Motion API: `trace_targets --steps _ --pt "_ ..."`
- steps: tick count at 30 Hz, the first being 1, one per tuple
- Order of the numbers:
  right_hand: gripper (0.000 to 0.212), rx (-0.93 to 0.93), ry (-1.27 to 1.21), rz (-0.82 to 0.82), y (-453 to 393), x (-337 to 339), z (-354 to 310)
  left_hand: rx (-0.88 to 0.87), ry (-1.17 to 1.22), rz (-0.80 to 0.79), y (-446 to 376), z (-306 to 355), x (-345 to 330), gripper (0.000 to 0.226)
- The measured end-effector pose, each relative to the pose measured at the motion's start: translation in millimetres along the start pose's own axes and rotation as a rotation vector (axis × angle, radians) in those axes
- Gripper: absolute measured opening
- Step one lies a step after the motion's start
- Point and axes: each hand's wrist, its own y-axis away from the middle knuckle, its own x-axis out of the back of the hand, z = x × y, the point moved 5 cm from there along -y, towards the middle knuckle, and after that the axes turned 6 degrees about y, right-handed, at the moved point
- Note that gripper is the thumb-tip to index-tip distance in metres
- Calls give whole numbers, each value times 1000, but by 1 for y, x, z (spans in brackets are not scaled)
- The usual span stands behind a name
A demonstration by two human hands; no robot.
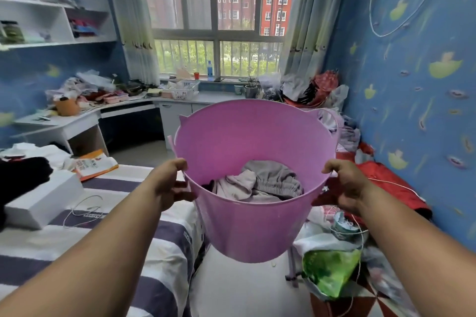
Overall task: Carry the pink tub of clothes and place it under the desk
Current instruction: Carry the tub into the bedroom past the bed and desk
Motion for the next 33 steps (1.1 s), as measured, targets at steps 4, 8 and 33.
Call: trace_targets --steps 4,8,33 --pt "48 9 15 -8 -37 2 -21 -6 14 15 -26 15 -14 30" --pt "39 14 18 -35 -77 -6 -38 -20 3 30 -66 32 -23 32" --pt "35 16 -31 -23 -378 -139 -139 10 -16 1 -401 162 16 47"
